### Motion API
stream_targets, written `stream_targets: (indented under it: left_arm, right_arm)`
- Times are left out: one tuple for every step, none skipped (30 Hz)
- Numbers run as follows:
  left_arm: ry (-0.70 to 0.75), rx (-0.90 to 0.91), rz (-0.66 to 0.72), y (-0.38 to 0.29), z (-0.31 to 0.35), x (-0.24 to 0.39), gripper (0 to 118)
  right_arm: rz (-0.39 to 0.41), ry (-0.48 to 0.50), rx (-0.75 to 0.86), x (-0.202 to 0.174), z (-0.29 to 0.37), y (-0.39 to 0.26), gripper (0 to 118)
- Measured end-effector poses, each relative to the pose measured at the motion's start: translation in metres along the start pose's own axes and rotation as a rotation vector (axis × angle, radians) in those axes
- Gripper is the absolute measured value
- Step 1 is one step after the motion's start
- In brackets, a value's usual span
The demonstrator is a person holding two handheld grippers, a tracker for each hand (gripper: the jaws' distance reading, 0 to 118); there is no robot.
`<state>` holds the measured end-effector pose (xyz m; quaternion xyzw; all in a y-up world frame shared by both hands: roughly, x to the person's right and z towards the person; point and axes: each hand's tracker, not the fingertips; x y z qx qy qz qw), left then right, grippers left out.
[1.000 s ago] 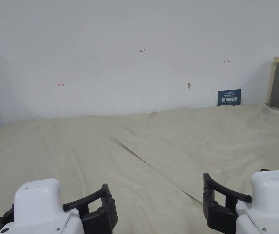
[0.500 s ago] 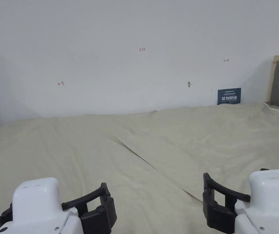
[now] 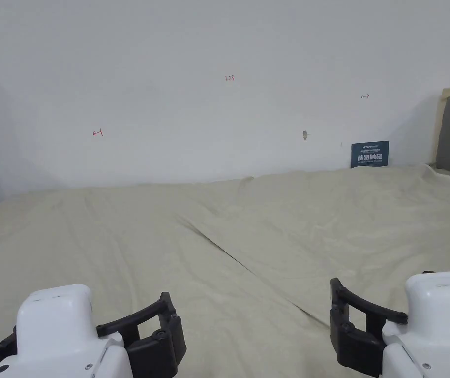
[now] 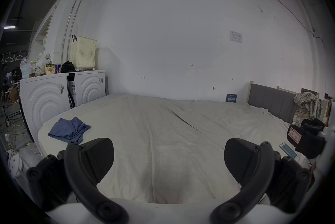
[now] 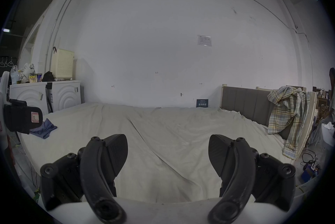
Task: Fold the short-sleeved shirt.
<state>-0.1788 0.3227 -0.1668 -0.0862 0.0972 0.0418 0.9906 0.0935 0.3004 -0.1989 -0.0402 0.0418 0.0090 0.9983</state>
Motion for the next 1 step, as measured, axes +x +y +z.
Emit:
stream_targets:
  left_arm:
    - [0.000, -0.001, -0.003, -0.0001, -0.0001, 0.0005, 118]
  right_arm:
    - [-0.003, 0.003, -0.001, 0.0001, -0.0001, -0.0004, 93]
